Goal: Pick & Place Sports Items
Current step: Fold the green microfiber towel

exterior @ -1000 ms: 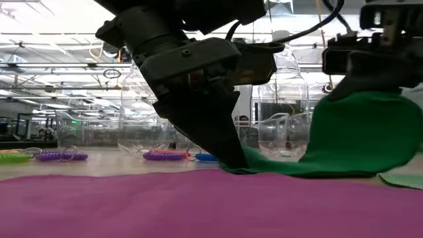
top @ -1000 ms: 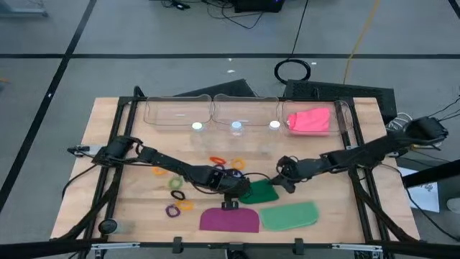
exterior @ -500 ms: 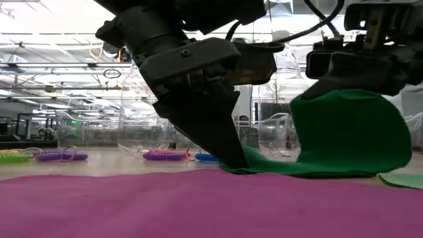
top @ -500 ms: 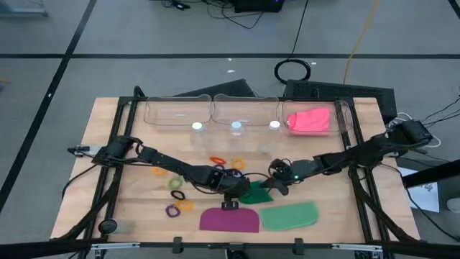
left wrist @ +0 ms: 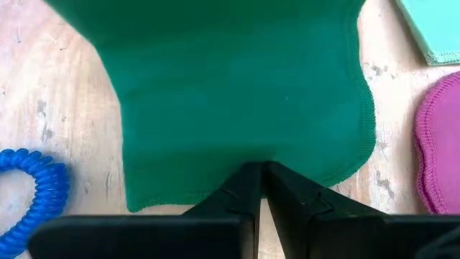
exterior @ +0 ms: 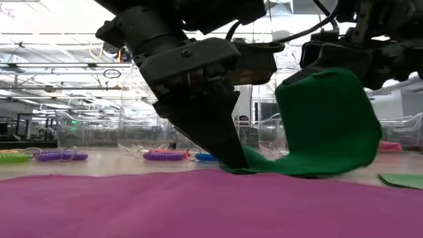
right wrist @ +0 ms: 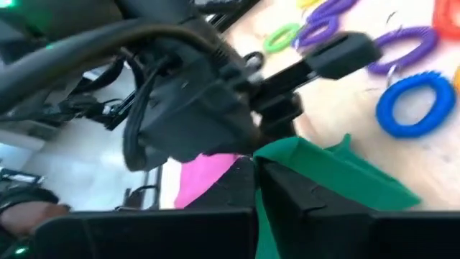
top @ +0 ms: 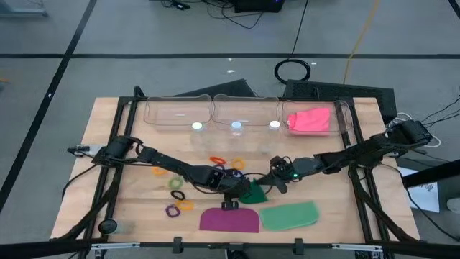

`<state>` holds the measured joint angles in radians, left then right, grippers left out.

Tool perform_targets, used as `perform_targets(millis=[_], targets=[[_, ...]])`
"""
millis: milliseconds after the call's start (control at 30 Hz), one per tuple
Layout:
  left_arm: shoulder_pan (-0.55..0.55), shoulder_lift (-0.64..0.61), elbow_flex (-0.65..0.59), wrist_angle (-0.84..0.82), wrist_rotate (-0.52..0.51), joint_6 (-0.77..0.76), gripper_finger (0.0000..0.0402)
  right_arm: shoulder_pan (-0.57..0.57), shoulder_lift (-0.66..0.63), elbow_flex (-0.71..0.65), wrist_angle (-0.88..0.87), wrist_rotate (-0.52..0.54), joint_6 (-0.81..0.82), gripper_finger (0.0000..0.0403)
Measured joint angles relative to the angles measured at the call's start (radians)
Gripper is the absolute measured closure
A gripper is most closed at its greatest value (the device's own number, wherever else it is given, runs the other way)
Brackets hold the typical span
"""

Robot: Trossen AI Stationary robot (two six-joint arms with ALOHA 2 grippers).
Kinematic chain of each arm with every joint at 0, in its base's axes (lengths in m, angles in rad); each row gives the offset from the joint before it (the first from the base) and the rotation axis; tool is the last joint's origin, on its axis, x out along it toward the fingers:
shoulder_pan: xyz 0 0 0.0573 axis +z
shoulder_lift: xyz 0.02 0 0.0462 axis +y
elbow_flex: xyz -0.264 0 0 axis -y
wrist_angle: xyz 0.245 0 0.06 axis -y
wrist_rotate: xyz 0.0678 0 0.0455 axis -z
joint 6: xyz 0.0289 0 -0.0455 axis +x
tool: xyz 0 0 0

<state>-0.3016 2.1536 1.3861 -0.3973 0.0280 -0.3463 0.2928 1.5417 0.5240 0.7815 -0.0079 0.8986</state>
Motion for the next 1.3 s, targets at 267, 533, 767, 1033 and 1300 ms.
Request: perform_targets(millis=[267,533,767,1033,1300], targets=[[0.001,0.000,0.000,0.000,0.000,-0.003,0.0376,0.002,0.000,0.000,-0.015,0.029,-0.021,0.0403],[0.003,0.000,0.000,0.000,0.002,-0.003,0.0376,0.023,0.029,0.028,-0.022,0.032,-0.059,0.0403],[0.013,0.000,0.000,0.006,0.007,-0.031,0.0376,0.032,0.139,0.109,-0.028,-0.015,-0.159,0.0403],[0.013,0.000,0.000,0.006,0.005,-0.032,0.0376,0.017,0.227,0.152,-0.014,-0.019,-0.187,0.0403],[0.013,0.000,0.000,0.005,0.002,-0.032,0.0376,0.014,0.245,0.156,0.008,0.008,-0.230,0.0403]])
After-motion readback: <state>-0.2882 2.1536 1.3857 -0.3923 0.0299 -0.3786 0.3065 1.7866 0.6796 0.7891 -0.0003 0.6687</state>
